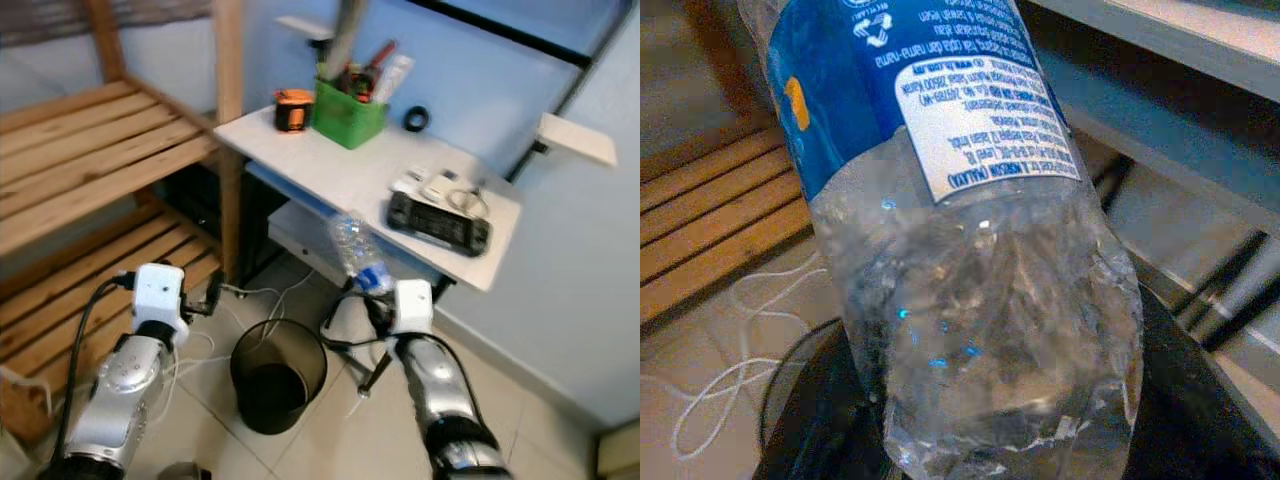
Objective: Clean up the room
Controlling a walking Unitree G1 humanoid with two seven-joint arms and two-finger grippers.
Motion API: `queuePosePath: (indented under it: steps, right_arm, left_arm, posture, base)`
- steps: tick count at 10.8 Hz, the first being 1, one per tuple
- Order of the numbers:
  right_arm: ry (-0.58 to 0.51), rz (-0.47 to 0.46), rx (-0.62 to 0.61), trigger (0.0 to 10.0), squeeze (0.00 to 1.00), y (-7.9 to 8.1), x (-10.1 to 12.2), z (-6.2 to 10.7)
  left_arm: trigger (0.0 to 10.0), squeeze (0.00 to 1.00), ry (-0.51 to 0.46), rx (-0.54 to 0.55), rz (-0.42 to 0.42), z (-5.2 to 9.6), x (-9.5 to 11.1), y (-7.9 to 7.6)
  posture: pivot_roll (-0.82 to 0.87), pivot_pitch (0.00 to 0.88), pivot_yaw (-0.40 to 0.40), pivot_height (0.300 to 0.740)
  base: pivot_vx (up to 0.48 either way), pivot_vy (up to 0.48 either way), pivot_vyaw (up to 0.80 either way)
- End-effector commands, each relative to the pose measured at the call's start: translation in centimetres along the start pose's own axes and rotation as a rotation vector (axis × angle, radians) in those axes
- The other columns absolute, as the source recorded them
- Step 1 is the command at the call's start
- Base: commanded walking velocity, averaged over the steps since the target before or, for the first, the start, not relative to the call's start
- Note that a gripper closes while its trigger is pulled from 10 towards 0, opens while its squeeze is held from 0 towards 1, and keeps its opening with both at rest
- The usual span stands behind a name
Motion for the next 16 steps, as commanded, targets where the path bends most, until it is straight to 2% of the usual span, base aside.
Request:
queuePosePath:
  steps: [1,3,4,6,7,9,11,12,14,16]
  right_arm:
    - [-0.014,0.02,-0.019,10.0,0.0,-0.9,0.4,0.2]
    - [-0.004,0.028,0.002,10.0,0.0,-0.4,0.1,0.0]
    - [0.021,0.061,0.005,10.0,0.0,-0.2,-0.3,0.0]
    - [0.052,0.1,0.0,10.0,0.0,-0.1,-0.8,0.0]
    - [0.084,0.104,0.023,10.0,0.0,0.6,-1.3,-0.3]
    - [0.091,0.097,0.033,10.0,0.0,1.2,-1.0,-0.7]
    - [0.104,0.092,0.044,10.0,0.0,1.5,-0.8,-1.0]
    - [0.106,0.084,0.043,10.0,0.0,1.3,-0.8,-1.0]
    - [0.113,0.076,0.052,10.0,0.0,1.7,-1.2,-0.9]
    - [0.12,0.074,0.069,10.0,0.0,2.2,-1.7,-0.8]
  left_arm:
    - [10.0,0.0,-0.026,-0.022,0.01,0.0,0.7,-1.0]
    - [10.0,0.0,-0.026,-0.027,0.011,0.0,0.8,-1.2]
    - [10.0,0.0,-0.015,-0.048,0.029,-0.2,0.7,-1.6]
    - [10.0,0.0,0.005,-0.065,0.06,-0.4,0.6,-2.1]
    - [10.0,0.0,0.024,-0.114,0.084,-0.6,0.5,-3.0]
    - [10.0,0.0,0.012,-0.13,0.059,-0.4,0.9,-3.6]
    - [10.0,0.0,-0.021,-0.081,0.073,0.0,1.4,-3.0]
    - [10.0,0.0,-0.051,-0.041,0.115,0.2,2.1,-2.4]
    - [10.0,0.0,-0.04,0.022,0.23,0.2,2.2,-1.9]
    - [10.0,0.0,-0.03,0.001,0.213,0.2,2.2,-2.1]
  posture:
    - [0.13,0.0,-0.156,0.74]
    - [0.14,0.0,-0.152,0.74]
    - [0.13,0.0,-0.151,0.74]
    - [0.12,0.0,-0.15,0.74]
    - [0.13,0.0,-0.154,0.74]
    - [0.14,0.029,-0.177,0.74]
    - [0.17,0.045,-0.204,0.74]
    - [0.17,0.044,-0.208,0.74]
    - [0.18,0.039,-0.205,0.74]
    - [0.17,0.039,-0.198,0.74]
  base:
    - [0.0,-0.446,0.68]
    - [0.0,-0.444,0.68]
    - [0.0,-0.416,0.68]
    - [0.0,0.0,0.0]
    - [0.0,0.0,0.0]
    - [0.0,0.0,0.0]
    - [0.0,0.0,0.0]
    - [0.304,0.371,0.0]
    - [0.281,0.39,0.0]
    - [0.379,0.193,0.0]
Point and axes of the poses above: a point about 5 cm out from each wrist's last joint towards the gripper, its own z axis pointing back from the gripper into the wrist, its own x axis along the axis of the wrist's last joint, y = z × x, the point moved 2 cm from there along -z, pointing out of the wrist towards the gripper, and after that the axes turned 5 degrees about -z, right-handed, at the moved point
